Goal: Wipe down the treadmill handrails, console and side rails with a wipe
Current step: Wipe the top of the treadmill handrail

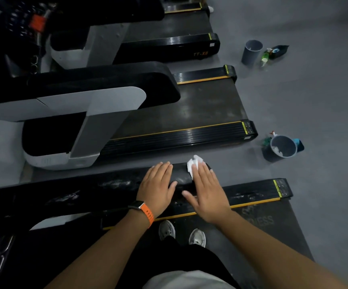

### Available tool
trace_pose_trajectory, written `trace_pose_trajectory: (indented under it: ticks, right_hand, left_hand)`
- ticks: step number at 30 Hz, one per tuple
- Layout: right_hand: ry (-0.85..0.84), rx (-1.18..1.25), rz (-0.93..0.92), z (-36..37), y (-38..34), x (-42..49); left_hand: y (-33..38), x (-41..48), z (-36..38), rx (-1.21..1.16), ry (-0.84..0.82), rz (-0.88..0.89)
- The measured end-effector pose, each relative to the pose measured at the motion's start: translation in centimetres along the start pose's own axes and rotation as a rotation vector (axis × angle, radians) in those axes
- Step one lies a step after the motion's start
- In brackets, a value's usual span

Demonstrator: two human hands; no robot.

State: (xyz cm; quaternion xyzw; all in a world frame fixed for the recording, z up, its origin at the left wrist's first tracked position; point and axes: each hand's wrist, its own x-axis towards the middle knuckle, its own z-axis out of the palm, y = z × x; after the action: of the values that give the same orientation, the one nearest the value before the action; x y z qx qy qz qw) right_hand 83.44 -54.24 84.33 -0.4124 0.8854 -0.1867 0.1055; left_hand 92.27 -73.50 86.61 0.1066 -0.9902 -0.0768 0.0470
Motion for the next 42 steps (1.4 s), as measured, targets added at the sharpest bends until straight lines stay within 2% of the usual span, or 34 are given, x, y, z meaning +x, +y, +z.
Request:
trace_pose_trajectory:
  ticks: [4, 9, 13, 15, 17, 20, 22, 24, 27, 32, 35, 39, 42]
  right_hand:
    - [-0.032, -0.125, -0.123, 1.1, -1.1, -1.5]
    - [0.054, -0.102, 0.016, 1.4, 0.5, -3.4]
    - [0.011, -0.143, -0.132, 1.7, -1.6, -2.4]
    - [-0.014, -0.174, -0.142, 1.5, -0.8, -2.5]
    - [-0.017, -0.095, -0.048, 1.9, 0.7, -3.6]
    - [0.032, 0.287, 0.166, 1.6, 1.3, -4.2]
    - [0.092, 0.462, 0.194, 1.0, 0.3, -2.4]
    - [0.102, 0.424, 0.151, 0.3, -0.7, -0.2]
    - [0.029, 0.306, 0.071, -0.2, 0.1, 1.0]
    - [0.058, 0.352, 0.149, -0.3, 0.3, -0.4]
    - [0.042, 0.186, 0.062, 0.9, -0.1, -2.2]
    - [0.067, 0.32, 0.26, 1.5, 0.9, -3.4]
    - [0.101, 0.385, 0.221, 1.0, 0.1, -2.2]
  left_hand:
    - [0.0, -0.1, 0.2, -0.005, 0.02, -0.008]
    - [-0.2, -0.1, 0.3, -0.017, 0.025, 0.014]
    - [-0.2, -0.1, 0.4, -0.019, 0.025, 0.006]
    - [-0.2, -0.1, 0.4, -0.023, 0.017, 0.005]
    - [-0.2, -0.1, 0.3, -0.018, 0.01, 0.006]
    - [0.0, -0.2, 0.3, -0.018, -0.004, -0.008]
    - [0.0, -0.3, 0.4, -0.019, -0.005, -0.015]
    - [0.1, -0.2, 0.4, -0.017, -0.004, -0.017]
    - [0.2, -0.1, 0.4, -0.018, -0.002, -0.026]
    - [0.3, -0.2, 0.3, -0.014, 0.004, -0.022]
    - [0.3, -0.2, 0.3, -0.018, 0.004, -0.027]
    - [0.3, -0.2, 0.0, -0.016, -0.019, -0.029]
    - [0.3, -0.1, 0.1, -0.017, -0.011, -0.02]
